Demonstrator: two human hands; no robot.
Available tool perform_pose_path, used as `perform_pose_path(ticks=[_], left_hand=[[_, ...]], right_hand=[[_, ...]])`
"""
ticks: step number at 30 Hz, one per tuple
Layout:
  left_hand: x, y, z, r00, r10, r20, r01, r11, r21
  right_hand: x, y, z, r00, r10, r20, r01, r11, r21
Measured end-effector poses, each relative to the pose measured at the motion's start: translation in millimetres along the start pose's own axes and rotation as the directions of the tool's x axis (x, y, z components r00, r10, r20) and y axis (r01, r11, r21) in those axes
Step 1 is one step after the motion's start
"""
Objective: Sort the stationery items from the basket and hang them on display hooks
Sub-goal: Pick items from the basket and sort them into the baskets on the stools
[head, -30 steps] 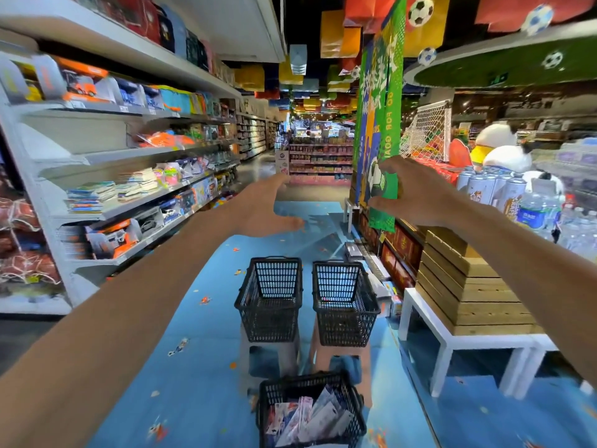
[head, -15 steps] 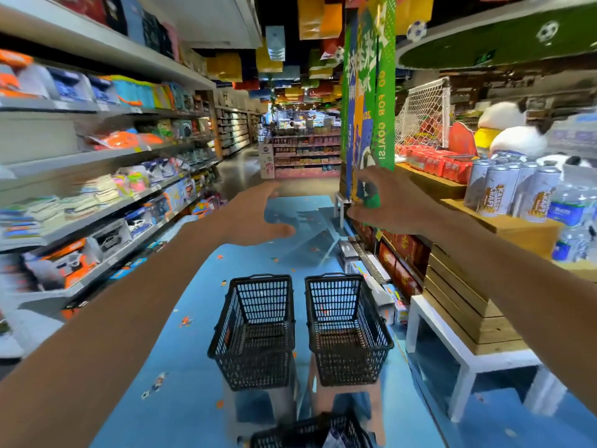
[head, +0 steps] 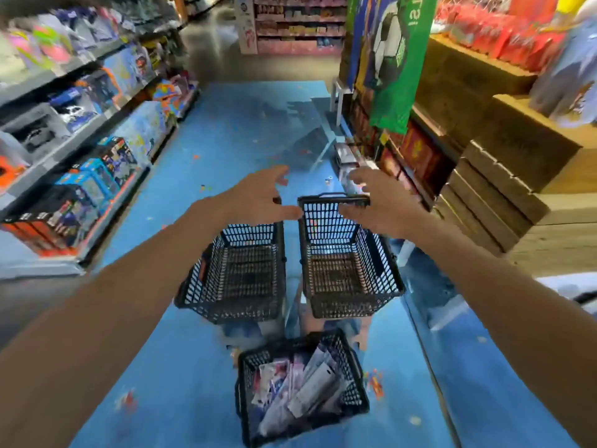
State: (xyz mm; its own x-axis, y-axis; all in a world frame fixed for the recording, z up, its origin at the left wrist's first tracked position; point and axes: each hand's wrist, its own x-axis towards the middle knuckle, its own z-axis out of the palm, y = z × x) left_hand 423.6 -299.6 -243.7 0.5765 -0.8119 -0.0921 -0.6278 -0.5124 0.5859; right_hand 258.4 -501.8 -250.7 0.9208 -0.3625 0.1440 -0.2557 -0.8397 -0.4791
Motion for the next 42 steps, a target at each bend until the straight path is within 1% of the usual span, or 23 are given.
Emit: perform_pose_path(ticks=[4, 6, 7, 9, 11, 13, 15, 16, 18, 21, 22, 24, 26, 28, 30, 32, 34, 36, 38, 39, 40, 41, 42], left_hand=[[28, -62, 87, 0.977, -0.129, 0.171, 0.142, 0.988, -0.062], [34, -95, 134, 0.951, -0.177, 0.252, 0.202, 0.976, -0.077], [35, -112, 160, 0.929, -0.198, 0.312, 0.236, 0.967, -0.09], [35, -149, 214, 0.859, -0.228, 0.459, 0.309, 0.945, -0.107], [28, -183, 274, 0.791, -0.249, 0.558, 0.353, 0.932, -0.085], [18, -218, 336, 0.719, -0.277, 0.637, 0.388, 0.921, -0.037], [10, -258, 403, 0.649, -0.303, 0.698, 0.39, 0.92, 0.036], [6, -280, 437, 0.625, -0.314, 0.715, 0.378, 0.923, 0.075], [0, -323, 500, 0.607, -0.342, 0.718, 0.37, 0.92, 0.126], [-5, -383, 581, 0.606, -0.359, 0.71, 0.359, 0.92, 0.158], [-3, -402, 604, 0.604, -0.363, 0.709, 0.348, 0.921, 0.176], [6, -438, 644, 0.605, -0.374, 0.703, 0.338, 0.92, 0.199], [18, -472, 678, 0.597, -0.4, 0.695, 0.365, 0.907, 0.209], [31, -498, 702, 0.581, -0.44, 0.685, 0.356, 0.894, 0.273], [39, -515, 718, 0.574, -0.459, 0.678, 0.337, 0.887, 0.316], [48, -527, 732, 0.559, -0.465, 0.687, 0.389, 0.878, 0.277], [54, -533, 735, 0.561, -0.447, 0.697, 0.414, 0.88, 0.232], [58, -536, 730, 0.594, -0.419, 0.686, 0.416, 0.891, 0.184], [57, -537, 722, 0.665, -0.368, 0.65, 0.407, 0.908, 0.099], [57, -535, 717, 0.716, -0.336, 0.612, 0.39, 0.92, 0.048], [56, -533, 712, 0.76, -0.306, 0.573, 0.378, 0.926, -0.007], [55, -529, 708, 0.792, -0.28, 0.543, 0.377, 0.923, -0.073], [54, -525, 706, 0.808, -0.259, 0.53, 0.388, 0.91, -0.148]], right_hand=[[5, 56, 100, 0.975, 0.07, 0.21, -0.082, 0.995, 0.052], [-1, 82, 156, 0.958, 0.07, 0.28, -0.095, 0.993, 0.076], [-7, 93, 185, 0.951, 0.059, 0.304, -0.09, 0.992, 0.089], [-24, 114, 245, 0.927, 0.03, 0.374, -0.072, 0.992, 0.1], [-47, 136, 306, 0.884, 0.02, 0.468, -0.069, 0.994, 0.088], [-74, 160, 367, 0.831, 0.038, 0.556, -0.114, 0.988, 0.103], [-99, 186, 429, 0.776, 0.058, 0.628, -0.137, 0.987, 0.079], [-110, 200, 460, 0.753, 0.074, 0.654, -0.136, 0.99, 0.044], [-128, 230, 524, 0.716, 0.101, 0.691, -0.136, 0.991, -0.004], [-143, 273, 613, 0.674, 0.146, 0.724, -0.141, 0.988, -0.067], [-145, 285, 641, 0.673, 0.158, 0.722, -0.144, 0.986, -0.081], [-141, 308, 690, 0.7, 0.155, 0.697, -0.138, 0.987, -0.08], [-131, 325, 734, 0.725, 0.126, 0.678, -0.108, 0.992, -0.069], [-118, 338, 770, 0.72, 0.085, 0.689, -0.056, 0.996, -0.064], [-105, 346, 796, 0.714, 0.017, 0.699, 0.045, 0.997, -0.071], [-95, 351, 810, 0.727, -0.038, 0.686, 0.134, 0.987, -0.088], [-88, 355, 815, 0.73, -0.087, 0.678, 0.212, 0.972, -0.104], [-82, 356, 813, 0.698, -0.13, 0.704, 0.264, 0.961, -0.084], [-78, 354, 803, 0.663, -0.168, 0.729, 0.284, 0.958, -0.038], [-77, 353, 796, 0.67, -0.191, 0.717, 0.28, 0.96, -0.007], [-77, 352, 788, 0.693, -0.222, 0.686, 0.262, 0.964, 0.047], [-77, 351, 781, 0.723, -0.254, 0.643, 0.215, 0.966, 0.141], [-78, 349, 774, 0.759, -0.264, 0.595, 0.124, 0.956, 0.266]])
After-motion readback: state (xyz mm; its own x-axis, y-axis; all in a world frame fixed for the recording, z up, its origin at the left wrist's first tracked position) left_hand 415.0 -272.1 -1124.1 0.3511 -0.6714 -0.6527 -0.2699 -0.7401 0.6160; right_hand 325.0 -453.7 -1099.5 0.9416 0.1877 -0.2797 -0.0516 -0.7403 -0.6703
